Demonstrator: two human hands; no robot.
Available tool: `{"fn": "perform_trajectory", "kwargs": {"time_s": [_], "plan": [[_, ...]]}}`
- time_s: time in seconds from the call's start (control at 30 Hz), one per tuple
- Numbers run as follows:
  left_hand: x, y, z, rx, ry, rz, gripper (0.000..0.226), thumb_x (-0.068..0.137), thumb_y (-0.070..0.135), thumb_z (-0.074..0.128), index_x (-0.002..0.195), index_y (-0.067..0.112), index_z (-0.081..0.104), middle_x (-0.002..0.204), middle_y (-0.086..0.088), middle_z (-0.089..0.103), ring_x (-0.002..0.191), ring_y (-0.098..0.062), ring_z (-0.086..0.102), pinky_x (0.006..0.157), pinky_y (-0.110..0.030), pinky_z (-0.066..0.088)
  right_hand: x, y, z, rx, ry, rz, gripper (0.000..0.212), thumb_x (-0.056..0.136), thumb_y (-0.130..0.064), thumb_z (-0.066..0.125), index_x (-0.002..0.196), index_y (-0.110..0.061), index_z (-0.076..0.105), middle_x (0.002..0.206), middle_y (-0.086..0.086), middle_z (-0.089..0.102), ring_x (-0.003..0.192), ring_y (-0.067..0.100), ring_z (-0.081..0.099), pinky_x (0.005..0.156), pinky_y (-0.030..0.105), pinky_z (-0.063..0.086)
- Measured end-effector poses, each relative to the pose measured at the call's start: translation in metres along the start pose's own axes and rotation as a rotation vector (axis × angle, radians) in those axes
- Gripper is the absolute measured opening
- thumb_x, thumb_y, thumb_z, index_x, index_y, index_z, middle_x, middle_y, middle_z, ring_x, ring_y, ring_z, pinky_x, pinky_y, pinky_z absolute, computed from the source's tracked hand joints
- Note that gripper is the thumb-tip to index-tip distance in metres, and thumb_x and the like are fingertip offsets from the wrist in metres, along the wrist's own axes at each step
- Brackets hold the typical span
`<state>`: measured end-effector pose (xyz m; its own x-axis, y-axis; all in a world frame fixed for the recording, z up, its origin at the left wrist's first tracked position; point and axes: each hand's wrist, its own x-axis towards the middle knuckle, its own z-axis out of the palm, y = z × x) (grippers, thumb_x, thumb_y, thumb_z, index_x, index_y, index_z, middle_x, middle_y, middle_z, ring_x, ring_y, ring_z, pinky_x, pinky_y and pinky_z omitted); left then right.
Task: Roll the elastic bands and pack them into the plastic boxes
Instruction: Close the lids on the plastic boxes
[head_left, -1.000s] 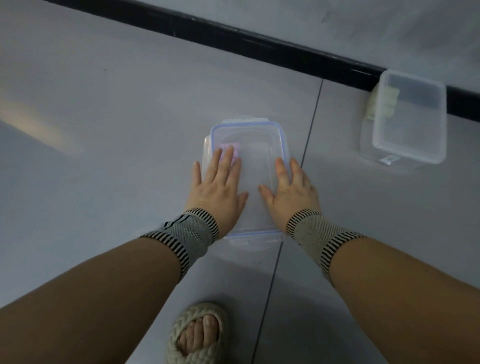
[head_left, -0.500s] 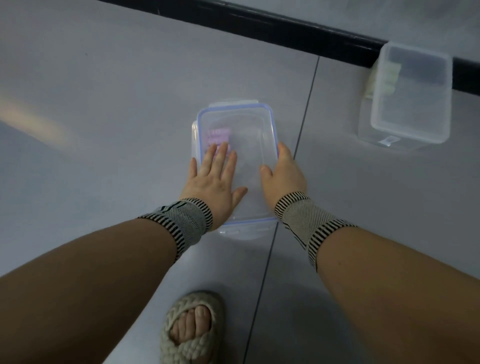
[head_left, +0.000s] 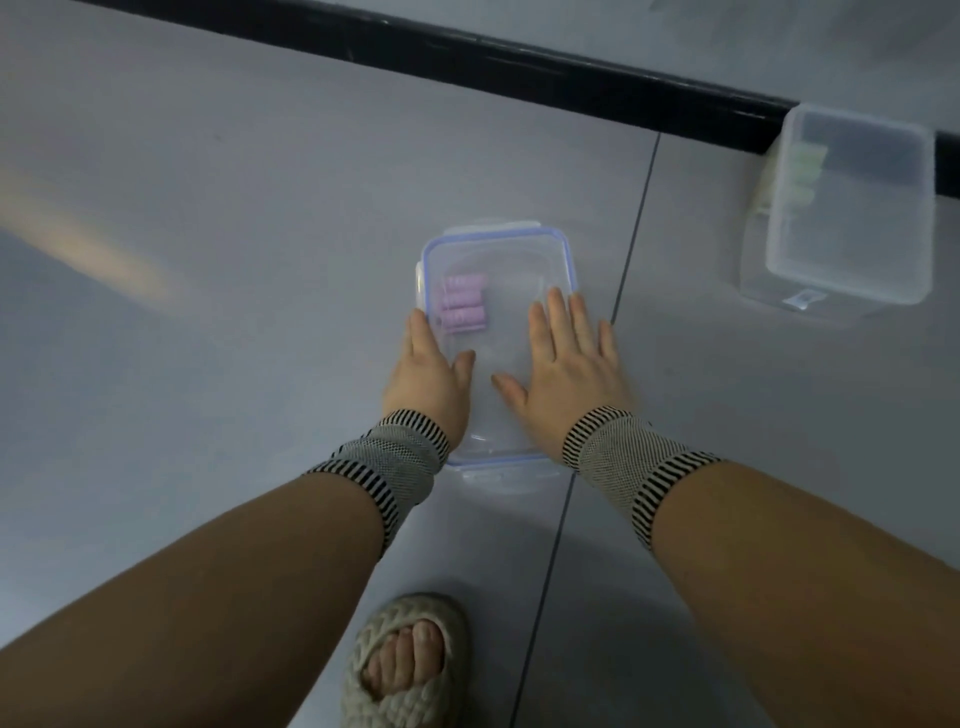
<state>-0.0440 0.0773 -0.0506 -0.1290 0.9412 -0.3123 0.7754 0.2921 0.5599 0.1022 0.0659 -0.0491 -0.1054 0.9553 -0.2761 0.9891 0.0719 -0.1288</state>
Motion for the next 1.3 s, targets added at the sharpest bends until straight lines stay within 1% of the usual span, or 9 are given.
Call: {"fn": "perform_trajectory", "kwargs": {"time_s": [0.23,0.3,0.37,0.43,0.53,0.7,1.0,1.2,1.3], "plan": [[0.004,-0.001,-0.011,0.007,-0.058,-0.026,0.064,0.095,0.03,0.048,0.148,0.012,0.016,0.137,-0.018,0.048,0.121,-0.034,0.048,0.098,-0.035,0.036,0.002,0.0,0.004,0.007,-0.038,-0.01,0.083,0.092,-0.062,0.021,0.15,-0.009,-0.007,0.157,0.008,-0.021,0.144,0.025,-0.021,0.119,0.044,-0.003],[0.002,0.001,-0.013,0.15,-0.082,-0.007,0.068,0.096,0.034,0.043,0.149,0.01,0.008,0.149,-0.017,0.032,0.134,-0.031,0.036,0.108,-0.04,0.028,0.002,0.0,0.001,0.021,-0.045,-0.005,0.083,0.092,-0.063,0.021,0.15,-0.01,-0.007,0.157,0.007,-0.022,0.144,0.024,-0.022,0.119,0.045,-0.002],[0.003,-0.001,-0.009,0.342,-0.004,0.096,0.07,0.096,0.035,0.038,0.149,0.01,0.001,0.159,-0.009,0.003,0.145,-0.023,0.007,0.116,-0.046,0.011,0.002,0.0,0.0,0.034,-0.049,-0.014,0.081,0.092,-0.061,0.024,0.151,-0.011,-0.004,0.158,0.005,-0.018,0.145,0.022,-0.019,0.118,0.047,-0.001],[0.01,0.002,-0.01,0.458,0.044,0.254,0.07,0.094,0.034,0.038,0.15,0.011,0.002,0.158,-0.006,-0.01,0.146,-0.021,-0.006,0.116,-0.048,0.003,0.006,0.004,-0.003,0.078,0.027,-0.015,0.072,0.095,-0.052,0.03,0.151,-0.013,0.01,0.161,0.004,-0.002,0.147,0.022,-0.006,0.116,0.052,0.004],[0.025,0.006,-0.017,0.61,0.003,0.378,0.073,0.094,0.047,0.03,0.15,0.01,0.001,0.158,-0.005,-0.013,0.145,-0.021,-0.01,0.115,-0.048,0.001,0.027,0.012,-0.016,0.126,0.17,0.009,0.06,0.096,-0.042,0.035,0.148,-0.014,0.024,0.159,0.002,0.013,0.147,0.025,0.007,0.115,0.053,0.009],[0.044,-0.002,-0.019,0.678,-0.074,0.296,0.084,0.089,0.063,0.012,0.148,0.009,-0.01,0.157,-0.006,-0.016,0.145,-0.02,-0.01,0.117,-0.047,0.001,0.095,-0.001,-0.035,-0.004,0.083,-0.145,0.063,0.099,-0.045,0.028,0.151,-0.016,0.008,0.161,-0.001,-0.001,0.147,0.023,-0.003,0.117,0.048,0.001],[0.044,0.0,-0.017,0.672,-0.098,0.301,0.085,0.089,0.064,0.012,0.147,0.008,-0.014,0.156,-0.006,-0.021,0.145,-0.019,-0.013,0.118,-0.046,0.0,0.125,-0.016,-0.03,-0.068,0.119,-0.185,0.044,0.096,-0.044,0.03,0.131,-0.019,0.042,0.132,0.004,0.048,0.124,0.026,0.04,0.112,0.054,0.014],[0.04,0.005,-0.023,0.686,-0.099,0.286,0.083,0.089,0.065,0.011,0.148,0.009,-0.009,0.156,-0.006,-0.02,0.145,-0.02,-0.014,0.117,-0.049,0.001,0.093,-0.008,-0.031,-0.018,0.068,-0.182,0.065,0.098,-0.049,0.027,0.15,-0.014,0.013,0.159,0.002,0.011,0.147,0.025,0.004,0.118,0.049,-0.001],[0.014,0.009,-0.03,0.662,-0.099,0.379,0.081,0.089,0.061,0.011,0.149,0.01,-0.003,0.157,-0.006,-0.016,0.145,-0.021,-0.013,0.116,-0.049,-0.001,0.035,0.012,-0.028,-0.044,0.091,-0.294,0.069,0.095,-0.047,0.037,0.15,-0.008,0.018,0.159,0.008,0.014,0.147,0.026,0.008,0.118,0.044,0.005]]}}
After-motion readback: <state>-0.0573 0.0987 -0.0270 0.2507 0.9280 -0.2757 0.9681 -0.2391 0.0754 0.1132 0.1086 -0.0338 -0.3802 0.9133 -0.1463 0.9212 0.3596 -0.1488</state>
